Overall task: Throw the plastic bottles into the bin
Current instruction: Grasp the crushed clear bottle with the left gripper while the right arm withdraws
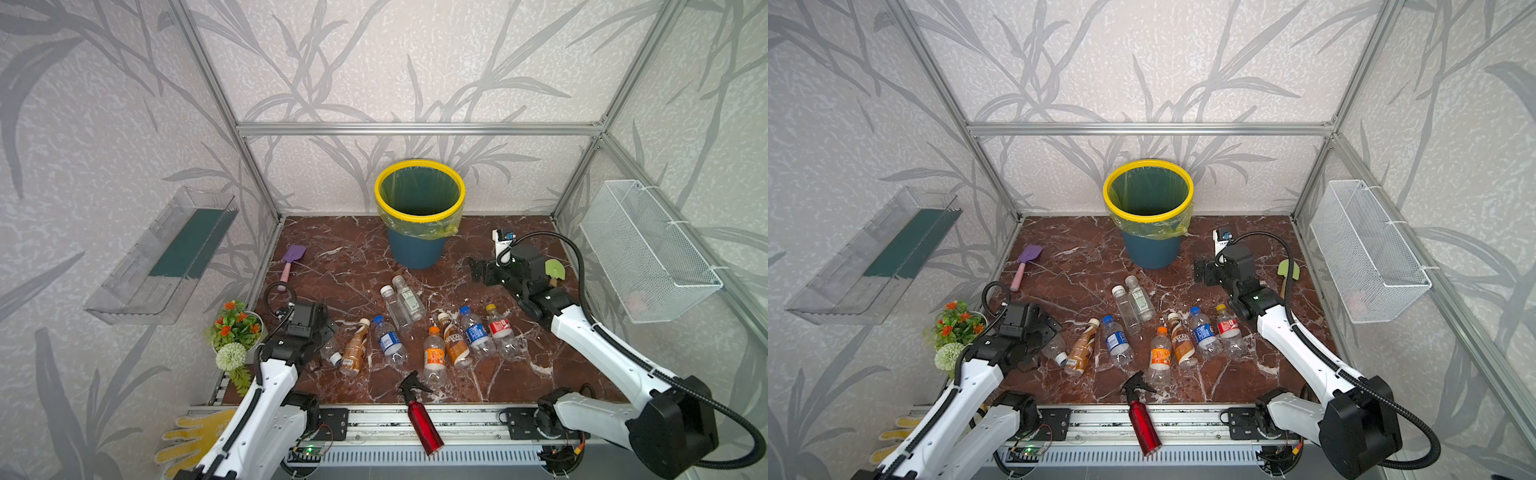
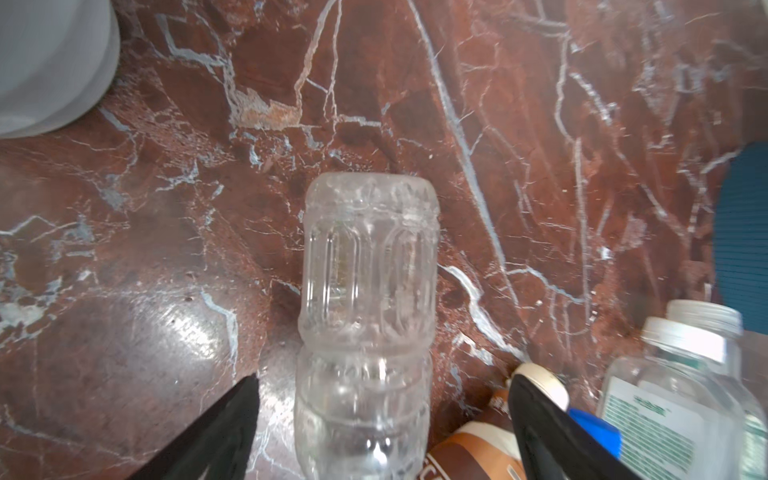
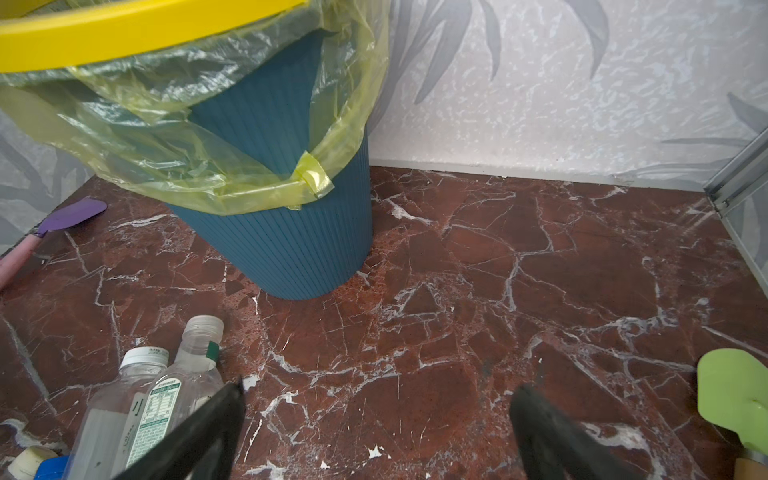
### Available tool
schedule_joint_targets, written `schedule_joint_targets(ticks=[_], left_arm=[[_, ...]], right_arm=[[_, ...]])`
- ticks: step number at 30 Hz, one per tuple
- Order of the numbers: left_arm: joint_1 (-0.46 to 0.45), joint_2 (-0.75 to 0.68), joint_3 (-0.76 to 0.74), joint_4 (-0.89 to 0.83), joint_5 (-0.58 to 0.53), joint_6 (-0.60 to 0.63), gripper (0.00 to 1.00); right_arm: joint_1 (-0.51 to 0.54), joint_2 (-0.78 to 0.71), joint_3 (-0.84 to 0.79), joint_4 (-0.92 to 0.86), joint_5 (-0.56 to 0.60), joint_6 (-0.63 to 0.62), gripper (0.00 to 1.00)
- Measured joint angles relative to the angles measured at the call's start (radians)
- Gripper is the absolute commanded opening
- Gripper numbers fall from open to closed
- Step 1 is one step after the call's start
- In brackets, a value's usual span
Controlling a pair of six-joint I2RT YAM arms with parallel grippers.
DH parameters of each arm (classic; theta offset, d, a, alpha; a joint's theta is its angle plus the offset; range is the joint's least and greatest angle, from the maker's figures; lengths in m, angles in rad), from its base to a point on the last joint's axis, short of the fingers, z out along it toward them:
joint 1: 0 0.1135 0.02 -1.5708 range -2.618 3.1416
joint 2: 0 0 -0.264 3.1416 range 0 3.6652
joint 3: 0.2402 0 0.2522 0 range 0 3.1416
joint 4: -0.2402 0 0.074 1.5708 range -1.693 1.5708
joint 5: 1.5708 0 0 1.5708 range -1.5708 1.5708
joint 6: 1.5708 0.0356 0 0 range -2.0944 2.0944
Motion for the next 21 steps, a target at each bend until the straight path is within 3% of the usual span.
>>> schedule_joint_targets(ticks=[6, 21], left_arm=[[0.044, 0.106, 0.000, 0.050, 0.024, 0.029, 0.85], [0.051, 0.308, 0.018, 0.135, 0.027, 0.100, 0.60]], right_arm=[[-0.021, 0.000, -0.020, 0.020, -0.018, 0.013, 1.00], [-0.048, 0.024, -0.046, 0.053, -0.043, 0.045, 0.99]])
